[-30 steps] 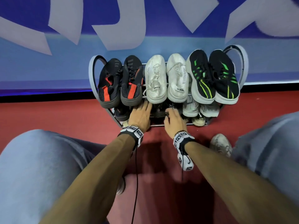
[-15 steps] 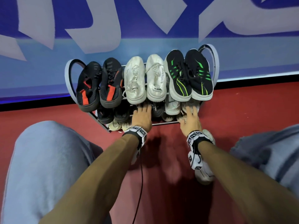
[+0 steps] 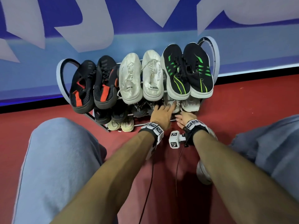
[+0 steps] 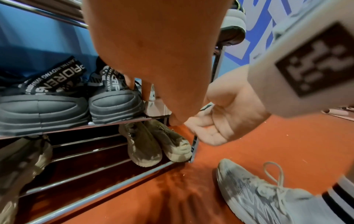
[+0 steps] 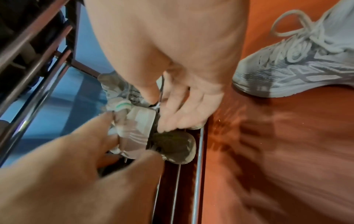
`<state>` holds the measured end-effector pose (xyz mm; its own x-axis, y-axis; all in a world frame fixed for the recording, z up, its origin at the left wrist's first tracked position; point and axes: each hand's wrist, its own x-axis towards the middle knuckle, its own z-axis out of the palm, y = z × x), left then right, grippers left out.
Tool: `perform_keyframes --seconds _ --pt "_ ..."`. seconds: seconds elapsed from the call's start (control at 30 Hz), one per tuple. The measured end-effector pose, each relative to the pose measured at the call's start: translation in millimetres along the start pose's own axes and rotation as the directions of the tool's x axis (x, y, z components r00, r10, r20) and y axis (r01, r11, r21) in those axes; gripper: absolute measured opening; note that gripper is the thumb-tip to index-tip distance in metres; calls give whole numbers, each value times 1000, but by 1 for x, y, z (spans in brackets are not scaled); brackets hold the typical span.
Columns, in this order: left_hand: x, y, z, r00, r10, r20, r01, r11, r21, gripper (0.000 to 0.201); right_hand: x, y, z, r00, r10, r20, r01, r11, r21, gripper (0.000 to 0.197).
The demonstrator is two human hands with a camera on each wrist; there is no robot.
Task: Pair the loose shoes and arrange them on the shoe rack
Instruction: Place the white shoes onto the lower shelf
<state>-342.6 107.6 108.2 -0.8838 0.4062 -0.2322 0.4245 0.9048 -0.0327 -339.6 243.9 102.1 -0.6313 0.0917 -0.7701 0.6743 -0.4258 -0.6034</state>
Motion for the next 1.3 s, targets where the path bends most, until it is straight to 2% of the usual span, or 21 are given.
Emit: perform_keyframes --seconds 0.07,0.17,0.23,0.4,0.47,0.57,0.7,0.8,0.93,1.03,1.1,1.3 --pt "4 -5 -6 1000 -2 -13 2 999 -41 95 -2 4 6 1000 -9 23 9 1000 0 40" --pt "8 -11 -10 999 5 -32 -8 996 -94 87 7 3 7 984 -117 -138 134 983 125 36" --pt "7 -13 -7 1000 15 -20 -17 996 -86 90 11 1 0 974 -137 -183 166 974 155 26" --pt "6 -13 -2 1000 18 -26 -21 992 -125 91 1 -2 -12 982 -115 -153 138 979 147 15" --pt "7 -12 -5 1000 2 -31 -8 982 -187 87 -4 -3 -14 984 -116 -137 132 985 110 11" --pt "10 -9 -8 999 -28 -20 21 958 -286 84 -8 -2 -17 986 -114 -118 122 991 60 14" --pt "20 -4 -10 996 -50 -72 8 874 -486 70 -7 0 -20 991 -97 -94 101 994 43 13" --pt "28 -4 -13 998 -45 -40 24 903 -429 65 -8 -2 -21 992 -60 -115 64 997 32 13" --pt "37 -7 -11 996 -85 7 79 897 -435 64 -10 -8 -21 986 -10 -164 15 999 30 10" --pt "41 -11 -5 995 -80 52 95 905 -415 54 -14 -5 -23 987 43 -156 -35 998 51 11" --pt "40 -12 -1 996 -68 62 87 909 -408 56 -17 0 -28 986 70 -154 -63 997 44 13" --pt "22 7 1 997 -42 57 66 847 -528 56 -44 -11 -45 974 36 -223 -45 998 -35 10"
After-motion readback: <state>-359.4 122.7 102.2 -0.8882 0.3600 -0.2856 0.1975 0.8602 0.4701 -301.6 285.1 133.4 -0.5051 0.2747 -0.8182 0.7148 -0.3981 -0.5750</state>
